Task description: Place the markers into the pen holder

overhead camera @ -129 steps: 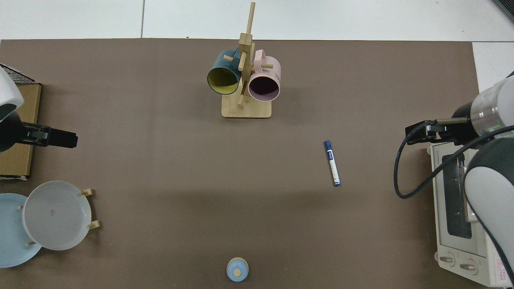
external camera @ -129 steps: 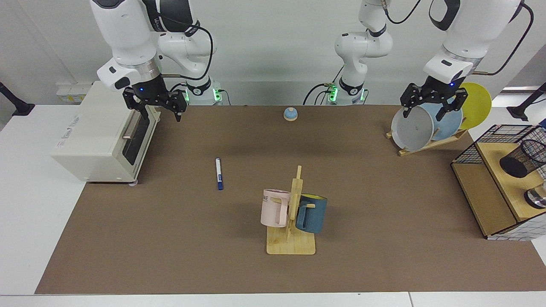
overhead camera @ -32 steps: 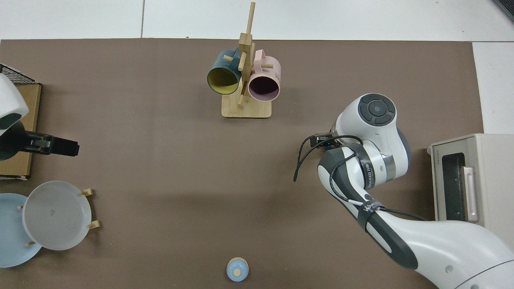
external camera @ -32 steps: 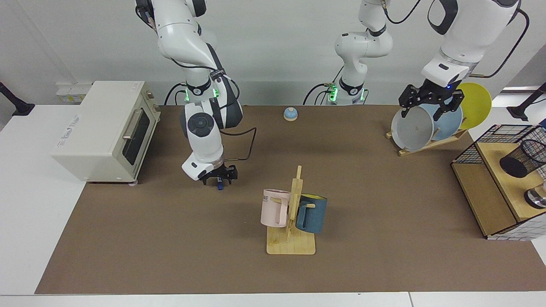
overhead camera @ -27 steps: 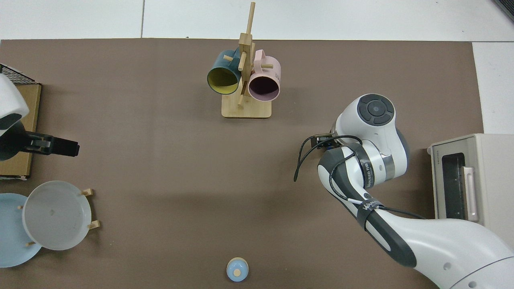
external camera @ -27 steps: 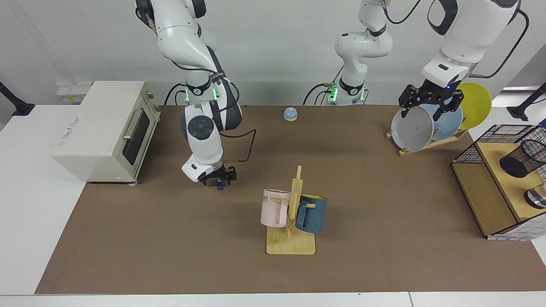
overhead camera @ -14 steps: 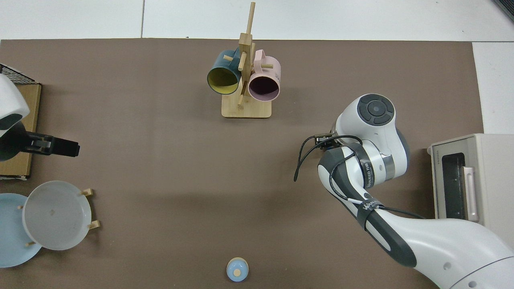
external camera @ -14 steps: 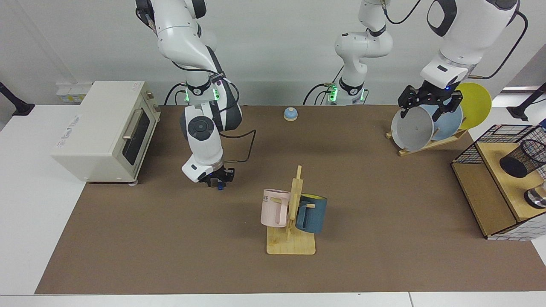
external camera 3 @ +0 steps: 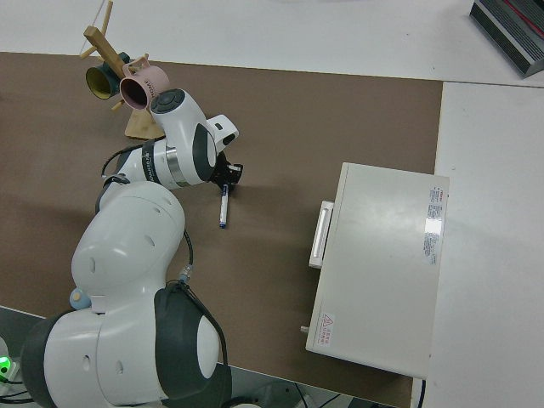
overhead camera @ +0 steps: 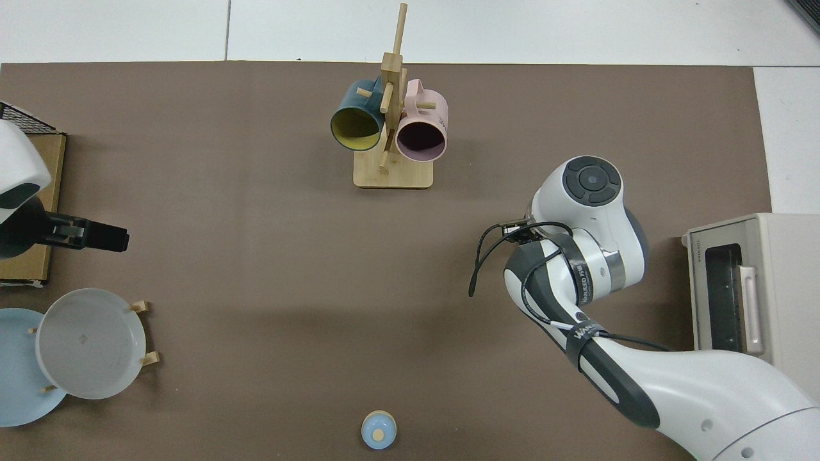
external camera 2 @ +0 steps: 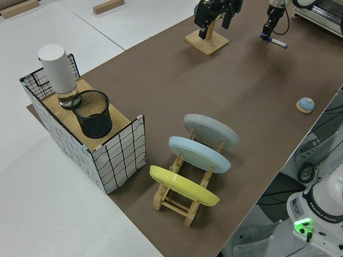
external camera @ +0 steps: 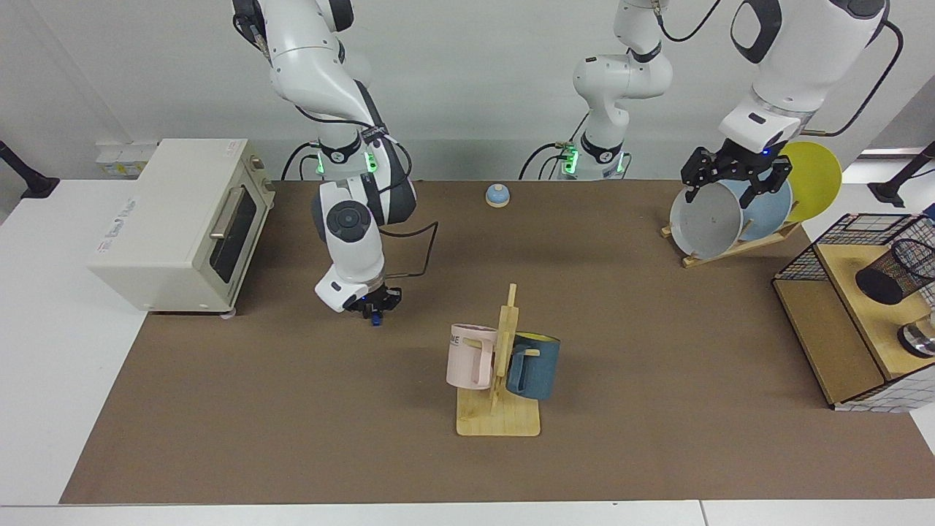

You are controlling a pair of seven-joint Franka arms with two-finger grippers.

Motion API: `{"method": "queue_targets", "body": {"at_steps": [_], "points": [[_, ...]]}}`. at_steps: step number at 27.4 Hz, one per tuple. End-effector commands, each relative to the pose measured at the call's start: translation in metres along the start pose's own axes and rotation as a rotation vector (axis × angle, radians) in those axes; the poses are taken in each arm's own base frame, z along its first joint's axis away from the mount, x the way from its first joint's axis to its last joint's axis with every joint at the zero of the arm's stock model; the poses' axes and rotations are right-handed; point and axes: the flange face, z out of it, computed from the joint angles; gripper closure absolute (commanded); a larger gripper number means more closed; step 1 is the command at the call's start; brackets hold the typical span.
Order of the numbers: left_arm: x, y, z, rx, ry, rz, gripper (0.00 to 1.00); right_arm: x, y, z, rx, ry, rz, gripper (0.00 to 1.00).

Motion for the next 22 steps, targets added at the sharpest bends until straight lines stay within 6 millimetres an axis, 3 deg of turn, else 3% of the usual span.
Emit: {"method": "queue_targets", "body": {"at_steps": [1, 7, 11, 15, 22], "points": [[-0.006, -0.002, 0.001, 0.009, 0.009, -0.001, 0.00, -0.003, 0.003, 0.002, -0.024, 0.004, -0.039, 1.00], [-0.006, -0.002, 0.000, 0.010, 0.010, -0.001, 0.00, -0.001, 0.002, -0.003, -0.026, 0.002, -0.039, 1.00], [-0.006, -0.002, 0.000, 0.010, 0.010, 0.002, 0.00, 0.007, 0.006, -0.023, -0.030, -0.006, -0.030, 1.00], [-0.006, -0.002, 0.000, 0.010, 0.010, 0.005, 0.00, 0.013, 0.009, -0.053, -0.020, -0.009, -0.030, 1.00], [-0.006, -0.003, 0.001, 0.011, 0.009, 0.012, 0.00, 0.001, 0.003, -0.117, 0.050, 0.050, 0.002, 1.00]]}}
